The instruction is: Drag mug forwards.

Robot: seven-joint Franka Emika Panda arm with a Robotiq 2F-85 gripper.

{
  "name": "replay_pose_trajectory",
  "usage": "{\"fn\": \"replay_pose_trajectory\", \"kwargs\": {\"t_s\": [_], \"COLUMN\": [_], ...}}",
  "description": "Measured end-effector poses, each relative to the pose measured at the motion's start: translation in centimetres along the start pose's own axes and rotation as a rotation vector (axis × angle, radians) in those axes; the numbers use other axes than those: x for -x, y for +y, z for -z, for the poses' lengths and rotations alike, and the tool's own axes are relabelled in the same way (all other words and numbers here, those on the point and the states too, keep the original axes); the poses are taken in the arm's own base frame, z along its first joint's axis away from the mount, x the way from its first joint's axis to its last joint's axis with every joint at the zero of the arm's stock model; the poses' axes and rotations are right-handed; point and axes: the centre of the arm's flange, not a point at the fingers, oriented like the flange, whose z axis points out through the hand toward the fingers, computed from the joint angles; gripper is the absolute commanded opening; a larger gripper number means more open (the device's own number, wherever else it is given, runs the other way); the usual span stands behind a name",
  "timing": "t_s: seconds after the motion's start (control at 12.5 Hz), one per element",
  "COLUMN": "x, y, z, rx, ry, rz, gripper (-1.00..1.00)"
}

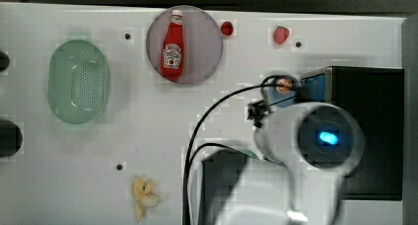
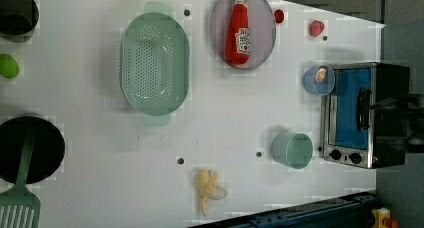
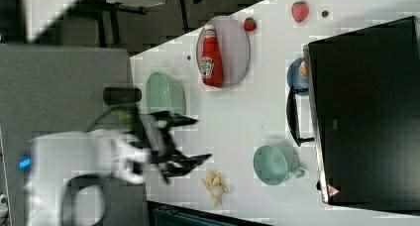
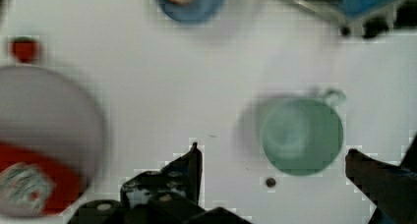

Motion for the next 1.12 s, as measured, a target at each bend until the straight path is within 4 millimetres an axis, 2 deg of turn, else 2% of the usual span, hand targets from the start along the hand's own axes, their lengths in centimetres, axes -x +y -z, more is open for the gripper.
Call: {"fn": "replay_pose_trajectory", "kwargs": {"t_s": [0.24,0.32,0.48,0.64,0.88,1.12], "x": [1.4,1.1,0.5,0.6,0.8,-0.3], "y": [0.6,0.9,1.2,0.6,0.0,0.3], "z": [-12.0,-14.6,-18.3,-19.7,-20.0,-21.8], "rx": [0.158,0.192,0.23,0.21,0.124,0.08], "ry": [-0.087,-0.091,-0.085,-0.063,-0.011,0.0], "rz": [-0.213,-0.261,-0.348,-0.367,-0.351,-0.39], "gripper": [1.0,1.0,1.0,1.0,1.0,1.0]}}
